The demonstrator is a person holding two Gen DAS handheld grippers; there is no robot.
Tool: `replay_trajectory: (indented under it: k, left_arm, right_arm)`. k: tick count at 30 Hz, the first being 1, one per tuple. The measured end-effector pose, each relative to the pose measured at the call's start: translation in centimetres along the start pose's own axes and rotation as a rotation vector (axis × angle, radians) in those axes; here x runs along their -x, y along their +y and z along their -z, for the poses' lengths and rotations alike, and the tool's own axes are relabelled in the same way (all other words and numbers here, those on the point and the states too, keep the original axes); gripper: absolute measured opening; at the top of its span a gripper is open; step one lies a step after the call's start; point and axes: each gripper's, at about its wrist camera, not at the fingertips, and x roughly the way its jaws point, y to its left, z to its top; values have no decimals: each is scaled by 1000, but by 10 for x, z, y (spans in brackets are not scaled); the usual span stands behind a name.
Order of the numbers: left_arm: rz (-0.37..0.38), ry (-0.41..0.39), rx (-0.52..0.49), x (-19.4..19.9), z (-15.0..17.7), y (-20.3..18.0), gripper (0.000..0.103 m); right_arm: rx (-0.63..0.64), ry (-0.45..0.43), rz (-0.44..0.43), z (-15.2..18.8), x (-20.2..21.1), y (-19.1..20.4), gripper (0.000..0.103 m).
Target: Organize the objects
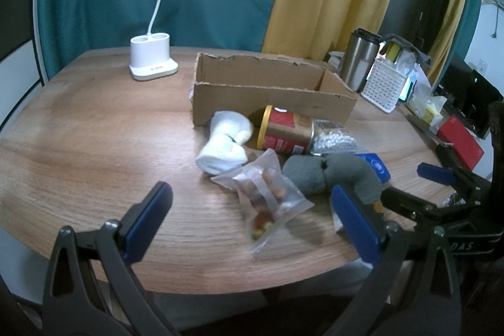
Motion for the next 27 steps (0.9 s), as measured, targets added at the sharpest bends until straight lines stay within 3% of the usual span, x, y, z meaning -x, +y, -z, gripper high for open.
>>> replay_trajectory:
  k: [27]
  left_arm:
    - [-4,-1,2,0,-1,2,102]
  right_arm:
    - [2,7,0,-2,0,0,103]
